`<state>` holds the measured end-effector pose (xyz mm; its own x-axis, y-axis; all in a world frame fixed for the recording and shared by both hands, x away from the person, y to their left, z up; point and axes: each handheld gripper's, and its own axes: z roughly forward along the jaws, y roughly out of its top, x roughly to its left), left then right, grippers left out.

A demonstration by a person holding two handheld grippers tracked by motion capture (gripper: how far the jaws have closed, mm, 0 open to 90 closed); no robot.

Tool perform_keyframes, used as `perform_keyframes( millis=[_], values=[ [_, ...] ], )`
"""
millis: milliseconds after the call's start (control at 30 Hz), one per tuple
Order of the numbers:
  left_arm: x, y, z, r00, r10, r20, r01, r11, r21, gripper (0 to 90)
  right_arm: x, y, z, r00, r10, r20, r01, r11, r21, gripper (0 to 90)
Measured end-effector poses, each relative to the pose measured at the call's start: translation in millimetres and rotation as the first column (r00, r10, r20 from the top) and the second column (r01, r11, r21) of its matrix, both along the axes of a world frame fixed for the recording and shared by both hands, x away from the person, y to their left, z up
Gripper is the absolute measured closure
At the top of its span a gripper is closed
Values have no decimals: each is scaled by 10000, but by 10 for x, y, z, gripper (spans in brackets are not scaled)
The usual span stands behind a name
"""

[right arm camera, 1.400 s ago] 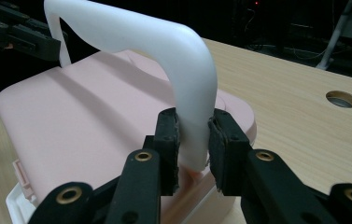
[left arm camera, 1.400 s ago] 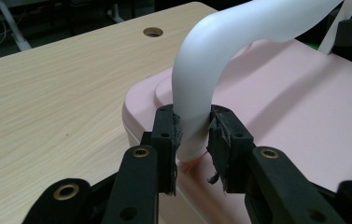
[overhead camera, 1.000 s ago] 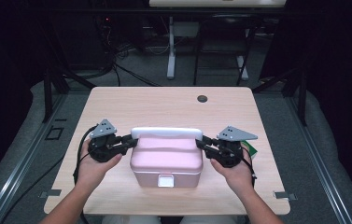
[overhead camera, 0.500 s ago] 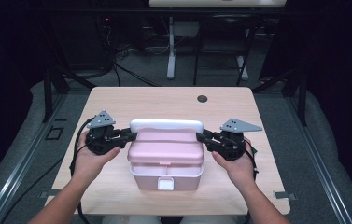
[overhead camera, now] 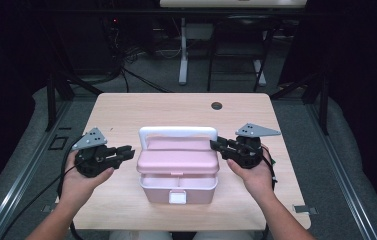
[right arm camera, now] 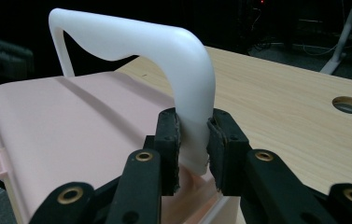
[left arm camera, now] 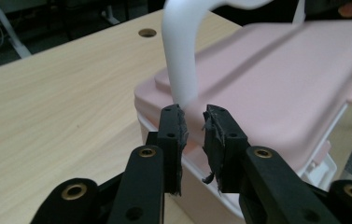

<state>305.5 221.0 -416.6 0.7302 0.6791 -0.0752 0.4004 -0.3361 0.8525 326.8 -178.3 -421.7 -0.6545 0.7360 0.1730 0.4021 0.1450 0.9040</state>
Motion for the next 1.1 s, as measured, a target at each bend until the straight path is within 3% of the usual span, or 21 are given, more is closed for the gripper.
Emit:
perform_keyframes(
  millis=[233,467,800,1100],
  values=[
    [-62,-24,-236,9989,-266,-375,265,9996,-31,862,37,-6,24,9999,-61,-127,63,9999,117,743],
    [-77,-149,-350,9958,-634,-663,626,9979,-135,896,36,-5,25,9999,-63,-136,65,9999,112,742],
    [-78,-328,-364,9913,-1118,-695,1102,9935,-272,898,38,-8,16,9999,-48,-121,51,9998,173,742],
    [-76,-345,-334,9917,-1102,-662,1084,9936,-307,898,29,-30,-14,9998,-155,-116,159,9993,345,722]
  ],
)
